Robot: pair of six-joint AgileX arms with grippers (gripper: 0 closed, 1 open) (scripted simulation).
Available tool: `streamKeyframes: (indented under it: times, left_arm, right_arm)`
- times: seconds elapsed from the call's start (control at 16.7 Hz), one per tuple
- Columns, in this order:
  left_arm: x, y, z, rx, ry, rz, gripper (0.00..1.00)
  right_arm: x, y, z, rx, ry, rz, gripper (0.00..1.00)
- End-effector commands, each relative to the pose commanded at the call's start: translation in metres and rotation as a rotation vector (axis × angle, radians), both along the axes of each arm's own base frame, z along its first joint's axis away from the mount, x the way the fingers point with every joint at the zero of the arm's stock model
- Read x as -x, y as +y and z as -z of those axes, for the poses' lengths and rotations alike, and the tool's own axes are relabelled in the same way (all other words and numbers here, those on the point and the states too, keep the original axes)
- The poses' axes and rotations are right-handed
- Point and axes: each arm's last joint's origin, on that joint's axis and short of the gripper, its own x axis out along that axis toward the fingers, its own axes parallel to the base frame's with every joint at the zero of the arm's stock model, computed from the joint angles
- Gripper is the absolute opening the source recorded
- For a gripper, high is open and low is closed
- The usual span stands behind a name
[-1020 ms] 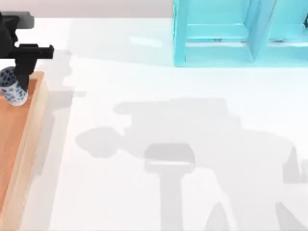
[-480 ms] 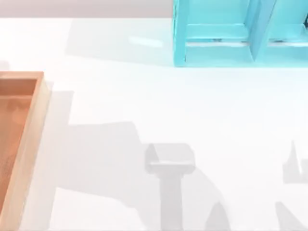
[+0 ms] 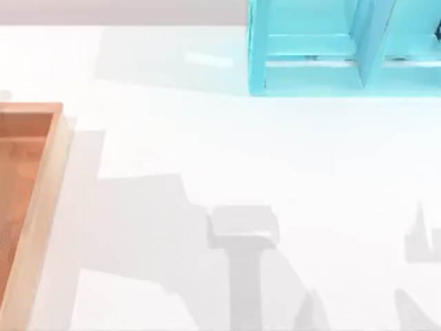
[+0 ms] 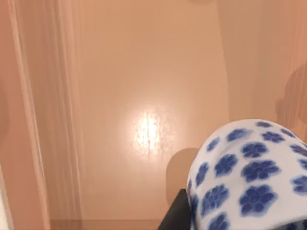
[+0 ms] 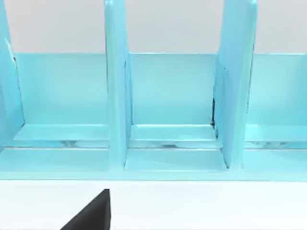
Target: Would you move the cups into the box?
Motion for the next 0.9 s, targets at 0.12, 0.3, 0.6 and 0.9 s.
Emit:
streamKeyframes:
  times: [0.12,0.3,0.6,0.9]
  left_arm:
    - [0.0,0.001,0.016,0.001,0.0,-0.001,0.0]
    - [0.001,0.001,0.04,0.002,0.003,-0.002,0.0]
    - [0.003,0.0,0.05,0.002,0.002,-0.002,0.0]
    - [0.003,0.0,0.05,0.002,0.002,-0.002,0.3]
  right_arm:
    - [0.0,0.0,0.0,0.0,0.0,0.0,1.0]
    - [0.0,0.0,0.0,0.0,0.0,0.0,1.0]
    - [0.0,0.0,0.0,0.0,0.0,0.0,1.0]
    - [0.0,0.0,0.0,0.0,0.0,0.0,1.0]
